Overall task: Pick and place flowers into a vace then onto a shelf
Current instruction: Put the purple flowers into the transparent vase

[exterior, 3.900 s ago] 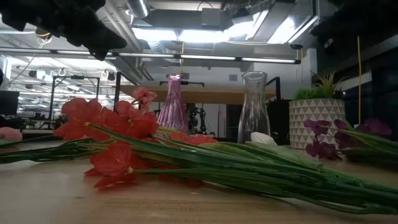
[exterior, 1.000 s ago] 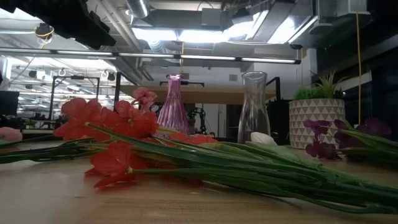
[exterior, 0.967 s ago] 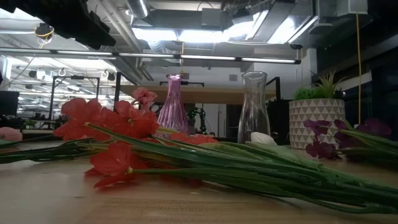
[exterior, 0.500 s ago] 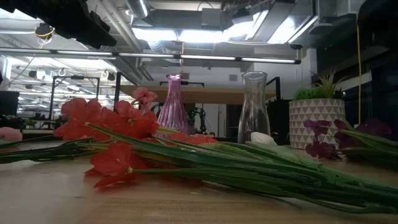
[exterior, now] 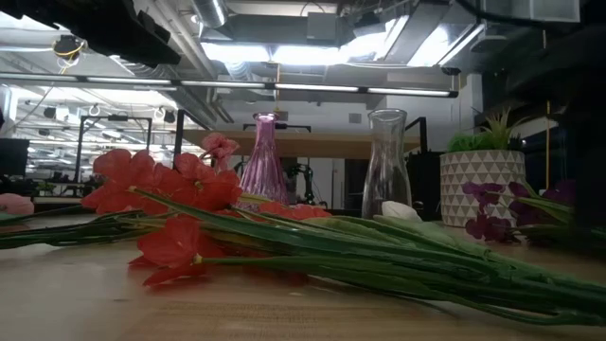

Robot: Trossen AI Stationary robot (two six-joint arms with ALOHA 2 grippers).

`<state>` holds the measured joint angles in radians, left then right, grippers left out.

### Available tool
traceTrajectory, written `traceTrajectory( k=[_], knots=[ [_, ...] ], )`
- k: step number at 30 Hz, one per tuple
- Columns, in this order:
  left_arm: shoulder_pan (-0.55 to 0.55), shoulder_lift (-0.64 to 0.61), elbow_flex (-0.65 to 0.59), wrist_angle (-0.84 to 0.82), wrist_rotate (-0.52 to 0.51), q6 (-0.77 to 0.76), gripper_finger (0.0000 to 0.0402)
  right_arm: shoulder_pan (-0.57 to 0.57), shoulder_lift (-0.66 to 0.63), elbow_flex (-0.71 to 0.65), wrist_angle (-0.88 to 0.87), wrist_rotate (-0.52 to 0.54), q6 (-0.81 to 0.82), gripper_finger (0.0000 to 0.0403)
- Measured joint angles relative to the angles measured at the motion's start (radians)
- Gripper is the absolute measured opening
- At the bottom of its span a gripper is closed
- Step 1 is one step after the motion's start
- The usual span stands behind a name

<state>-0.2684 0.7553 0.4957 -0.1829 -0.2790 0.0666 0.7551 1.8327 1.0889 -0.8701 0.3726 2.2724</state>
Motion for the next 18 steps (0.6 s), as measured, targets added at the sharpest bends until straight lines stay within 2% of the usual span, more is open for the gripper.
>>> traceTrajectory(
  k=[8,18],
  knots=[
    [0.0,0.0,0.0,0.0,0.0,0.0,0.0003,-0.03,0.036,0.0,-0.001,-0.041,-0.002,0.0234],
    [0.0,0.0,0.0,0.0,0.0,0.0,0.0003,-0.032,0.037,0.0,-0.011,-0.078,-0.022,0.0163]
  ],
)
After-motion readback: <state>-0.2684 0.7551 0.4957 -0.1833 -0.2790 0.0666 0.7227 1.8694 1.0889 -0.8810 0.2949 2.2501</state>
